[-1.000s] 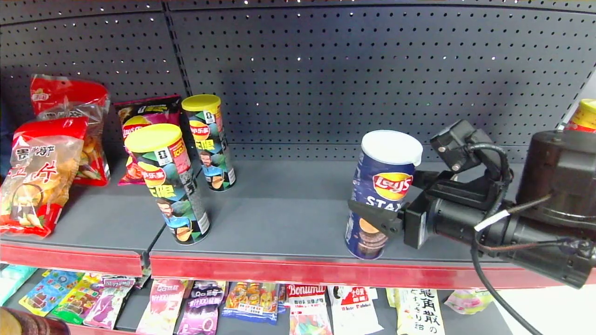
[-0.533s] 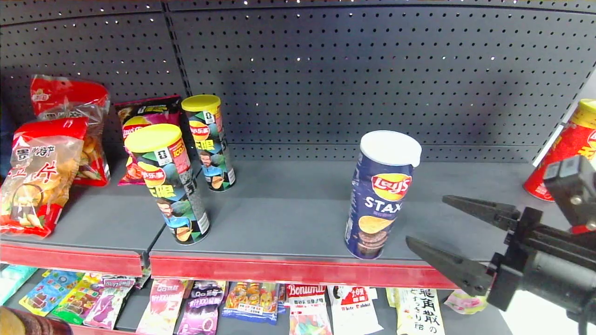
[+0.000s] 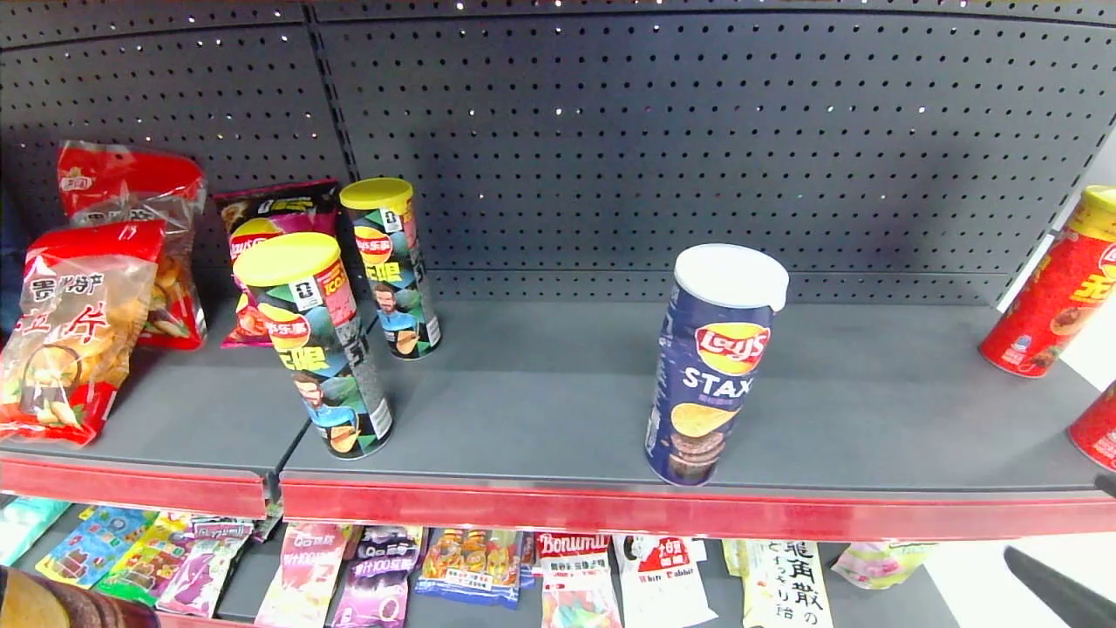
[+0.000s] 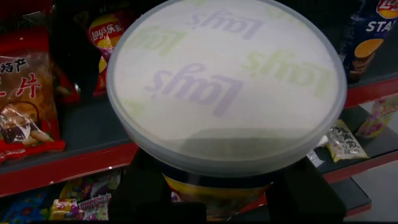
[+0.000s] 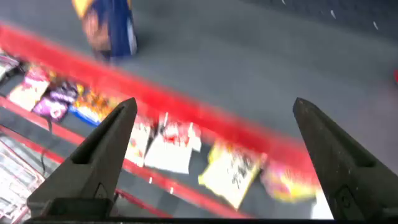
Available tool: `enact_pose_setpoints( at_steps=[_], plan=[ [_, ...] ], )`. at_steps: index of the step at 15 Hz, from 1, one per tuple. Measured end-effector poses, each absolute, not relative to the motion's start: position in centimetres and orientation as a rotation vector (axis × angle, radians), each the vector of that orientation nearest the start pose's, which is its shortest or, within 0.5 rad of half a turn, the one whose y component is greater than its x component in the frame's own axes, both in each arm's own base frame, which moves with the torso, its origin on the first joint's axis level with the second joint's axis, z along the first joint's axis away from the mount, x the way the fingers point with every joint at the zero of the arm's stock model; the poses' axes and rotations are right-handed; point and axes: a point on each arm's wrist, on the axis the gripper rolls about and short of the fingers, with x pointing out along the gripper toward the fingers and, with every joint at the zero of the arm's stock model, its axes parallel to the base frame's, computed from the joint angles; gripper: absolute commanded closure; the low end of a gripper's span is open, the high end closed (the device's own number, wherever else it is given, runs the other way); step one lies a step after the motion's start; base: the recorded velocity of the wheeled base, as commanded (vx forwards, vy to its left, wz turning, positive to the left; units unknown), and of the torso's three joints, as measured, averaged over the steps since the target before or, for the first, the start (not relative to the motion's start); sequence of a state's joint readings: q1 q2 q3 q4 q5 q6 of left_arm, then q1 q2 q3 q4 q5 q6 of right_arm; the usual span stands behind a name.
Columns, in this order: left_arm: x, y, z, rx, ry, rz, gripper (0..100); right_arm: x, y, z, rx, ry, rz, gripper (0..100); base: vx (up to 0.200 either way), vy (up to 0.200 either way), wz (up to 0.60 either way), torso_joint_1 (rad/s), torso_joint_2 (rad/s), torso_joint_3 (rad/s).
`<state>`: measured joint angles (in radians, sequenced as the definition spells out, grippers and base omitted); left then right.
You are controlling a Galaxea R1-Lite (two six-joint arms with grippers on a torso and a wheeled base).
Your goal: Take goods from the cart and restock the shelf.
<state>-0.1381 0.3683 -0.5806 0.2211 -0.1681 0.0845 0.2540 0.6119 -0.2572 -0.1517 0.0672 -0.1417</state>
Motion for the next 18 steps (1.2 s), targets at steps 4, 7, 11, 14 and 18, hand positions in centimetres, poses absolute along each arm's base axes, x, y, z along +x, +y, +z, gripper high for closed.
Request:
enact_pose_setpoints(
  at_steps=[4, 7, 11, 14, 18],
  plan=[
    [-2.2, -0.1, 21.8, 0.082, 0.001, -0.334, 100, -1.5, -0.4, 12.1, -0.142, 0.23, 0.204, 0, 0.0, 0.0, 0.0, 0.0, 0.0, 0.0],
    [-2.1, -0.3, 21.8, 0.081, 0.008, -0.391, 100, -2.4, -0.6, 10.2, -0.08, 0.196, 0.155, 0, 0.0, 0.0, 0.0, 0.0, 0.0, 0.0],
    [-1.9, -0.3, 21.6, 0.078, 0.018, -0.397, 100, -2.1, -0.4, 9.1, -0.066, 0.165, 0.211, 0, 0.0, 0.0, 0.0, 0.0, 0.0, 0.0],
    [-1.7, -0.3, 21.7, 0.077, 0.025, -0.397, 100, -1.6, -0.5, 9.0, -0.047, 0.188, 0.064, 0, 0.0, 0.0, 0.0, 0.0, 0.0, 0.0],
    [-1.5, -0.4, 21.7, 0.076, 0.035, -0.397, 100, -1.4, -0.2, 8.9, -0.033, 0.199, -0.106, 0, 0.0, 0.0, 0.0, 0.0, 0.0, 0.0]
  ],
)
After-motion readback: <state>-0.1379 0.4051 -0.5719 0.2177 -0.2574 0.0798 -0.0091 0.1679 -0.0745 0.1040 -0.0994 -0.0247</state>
